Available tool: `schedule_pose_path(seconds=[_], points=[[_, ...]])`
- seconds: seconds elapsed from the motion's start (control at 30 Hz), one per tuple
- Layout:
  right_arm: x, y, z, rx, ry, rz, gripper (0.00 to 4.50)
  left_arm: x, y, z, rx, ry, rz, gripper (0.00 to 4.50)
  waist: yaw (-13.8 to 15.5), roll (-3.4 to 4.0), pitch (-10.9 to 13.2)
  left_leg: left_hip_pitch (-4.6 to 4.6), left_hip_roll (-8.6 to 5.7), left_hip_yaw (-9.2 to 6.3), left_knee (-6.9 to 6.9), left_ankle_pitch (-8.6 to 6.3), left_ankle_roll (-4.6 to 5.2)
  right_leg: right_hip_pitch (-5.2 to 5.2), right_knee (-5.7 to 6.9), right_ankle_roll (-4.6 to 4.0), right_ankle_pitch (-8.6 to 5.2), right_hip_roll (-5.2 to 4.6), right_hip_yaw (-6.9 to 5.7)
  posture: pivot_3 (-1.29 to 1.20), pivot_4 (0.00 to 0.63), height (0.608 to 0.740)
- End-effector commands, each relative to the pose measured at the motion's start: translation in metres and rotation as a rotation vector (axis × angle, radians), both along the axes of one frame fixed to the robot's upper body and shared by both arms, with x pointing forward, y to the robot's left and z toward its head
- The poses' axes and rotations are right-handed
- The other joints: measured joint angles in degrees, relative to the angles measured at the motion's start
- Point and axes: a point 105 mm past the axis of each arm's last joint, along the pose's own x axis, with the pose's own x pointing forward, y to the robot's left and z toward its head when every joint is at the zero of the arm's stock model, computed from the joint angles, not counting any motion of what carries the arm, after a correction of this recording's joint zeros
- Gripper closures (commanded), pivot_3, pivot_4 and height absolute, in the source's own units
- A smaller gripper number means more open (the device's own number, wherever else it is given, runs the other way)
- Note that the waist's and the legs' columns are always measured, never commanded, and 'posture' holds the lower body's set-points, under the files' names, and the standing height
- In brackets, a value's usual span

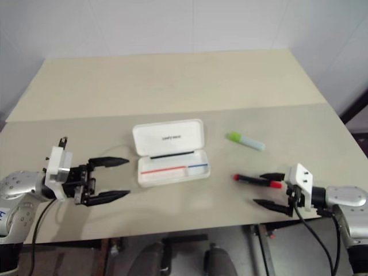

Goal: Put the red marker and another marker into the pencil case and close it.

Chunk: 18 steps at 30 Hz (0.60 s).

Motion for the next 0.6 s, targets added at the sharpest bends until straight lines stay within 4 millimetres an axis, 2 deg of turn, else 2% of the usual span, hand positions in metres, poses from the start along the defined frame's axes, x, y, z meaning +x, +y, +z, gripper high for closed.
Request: schedule_pose_path(seconds=[0.03, 0.13, 0.33, 0.43, 0.6], points=[[0.000, 0.007, -0.002, 0.016, -0.010, 0.037, 0.62, 0.001, 0.007, 0.011, 0.015, -0.054, 0.011, 0.28, 0.0, 0.00, 0.0, 0.01, 0.00, 0.00, 0.00, 0.00, 0.00, 0.00, 0.01, 0.00, 0.00, 0.00, 0.00, 0.00, 0.150, 0.740], [0.003, 0.014, -0.001, 0.037, -0.027, 0.047, 1.59, 0.002, 0.010, 0.011, 0.022, -0.062, 0.019, 0.28, 0.0, 0.00, 0.0, 0.01, 0.01, -0.01, 0.00, 0.00, -0.01, 0.00, 0.01, 0.00, 0.00, 0.01, 0.00, 0.00, 0.150, 0.740], [0.011, 0.022, 0.002, 0.046, -0.073, 0.049, 3.86, 0.006, 0.011, 0.013, 0.021, -0.082, 0.036, 0.28, 0.0, 0.00, 0.0, 0.02, 0.01, 0.00, 0.00, 0.00, -0.02, 0.00, 0.02, 0.00, 0.00, 0.01, 0.00, 0.00, 0.150, 0.740], [0.016, 0.022, 0.004, 0.036, -0.103, 0.047, 3.94, 0.008, 0.011, 0.012, 0.019, -0.092, 0.042, 0.28, 0.0, 0.00, 0.0, 0.02, 0.02, 0.00, 0.00, 0.01, -0.05, 0.00, 0.02, 0.00, 0.00, 0.01, 0.00, 0.00, 0.150, 0.740], [0.026, 0.040, 0.029, 0.065, -0.192, 0.112, 3.94, 0.011, 0.016, 0.010, 0.017, -0.108, 0.074, 0.28, -0.2, 0.00, 0.0, 0.03, 0.02, 0.06, 0.01, 0.00, -0.04, -0.02, 0.03, 0.01, 0.01, 0.01, 0.04, 0.00, 0.150, 0.740]])
